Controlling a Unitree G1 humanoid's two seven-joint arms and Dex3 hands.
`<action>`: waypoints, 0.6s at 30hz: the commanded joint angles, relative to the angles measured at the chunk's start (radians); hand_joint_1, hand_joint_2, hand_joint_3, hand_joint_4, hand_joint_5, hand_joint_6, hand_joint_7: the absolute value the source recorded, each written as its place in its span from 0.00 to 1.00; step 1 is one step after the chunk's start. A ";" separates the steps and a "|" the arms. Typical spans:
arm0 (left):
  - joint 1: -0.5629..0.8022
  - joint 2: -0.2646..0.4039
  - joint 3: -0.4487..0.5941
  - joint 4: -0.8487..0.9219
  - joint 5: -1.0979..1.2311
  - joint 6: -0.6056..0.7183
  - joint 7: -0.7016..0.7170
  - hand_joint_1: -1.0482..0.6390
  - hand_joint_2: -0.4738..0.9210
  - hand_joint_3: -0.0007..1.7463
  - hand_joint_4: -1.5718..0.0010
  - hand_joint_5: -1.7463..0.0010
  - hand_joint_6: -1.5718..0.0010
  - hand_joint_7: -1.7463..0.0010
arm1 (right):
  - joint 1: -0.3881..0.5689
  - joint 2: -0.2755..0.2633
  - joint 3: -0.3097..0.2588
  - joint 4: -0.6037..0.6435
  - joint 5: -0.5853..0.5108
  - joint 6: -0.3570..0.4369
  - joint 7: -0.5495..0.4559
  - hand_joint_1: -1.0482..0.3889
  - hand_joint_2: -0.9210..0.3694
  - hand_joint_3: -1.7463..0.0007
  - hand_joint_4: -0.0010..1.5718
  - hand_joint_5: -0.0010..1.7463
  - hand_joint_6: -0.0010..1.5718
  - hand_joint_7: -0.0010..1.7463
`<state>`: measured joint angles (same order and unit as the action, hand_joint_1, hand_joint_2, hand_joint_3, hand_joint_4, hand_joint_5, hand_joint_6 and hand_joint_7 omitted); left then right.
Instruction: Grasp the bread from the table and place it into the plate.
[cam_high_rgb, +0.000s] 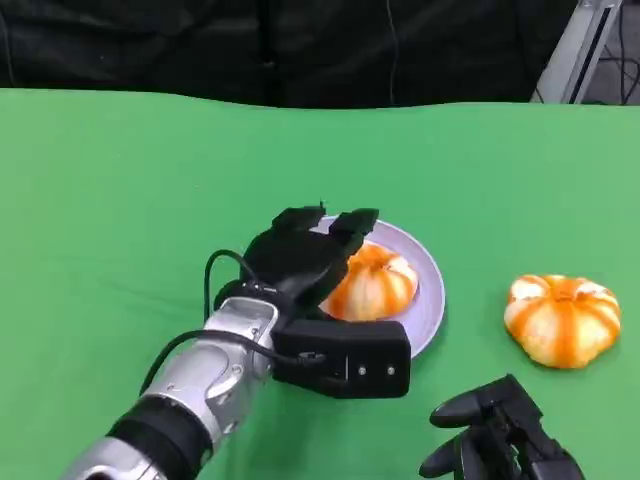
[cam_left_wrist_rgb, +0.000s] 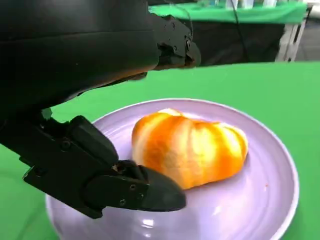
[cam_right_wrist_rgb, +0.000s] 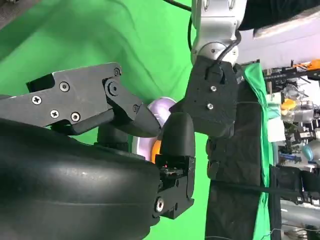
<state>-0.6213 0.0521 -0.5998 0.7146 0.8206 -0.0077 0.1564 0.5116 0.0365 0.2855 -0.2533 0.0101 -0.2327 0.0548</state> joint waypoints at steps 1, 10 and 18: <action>0.034 0.057 0.001 -0.072 -0.015 0.002 -0.073 0.05 1.00 0.32 1.00 1.00 0.99 1.00 | 0.001 -0.009 -0.008 0.000 0.001 -0.008 0.002 0.55 0.00 0.42 0.14 1.00 0.06 1.00; 0.205 0.198 0.135 -0.344 -0.164 -0.113 -0.125 0.08 1.00 0.35 0.97 0.98 0.96 0.98 | -0.001 -0.008 -0.013 0.003 0.014 -0.009 0.009 0.54 0.00 0.43 0.13 1.00 0.06 1.00; 0.409 0.222 0.322 -0.381 -0.385 -0.448 -0.004 0.29 1.00 0.20 0.79 0.69 0.76 0.92 | 0.000 -0.010 -0.014 0.000 0.002 -0.011 0.007 0.55 0.00 0.43 0.12 1.00 0.06 1.00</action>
<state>-0.2593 0.2642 -0.3254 0.3255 0.4758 -0.3654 0.0941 0.5087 0.0350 0.2822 -0.2500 0.0114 -0.2351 0.0629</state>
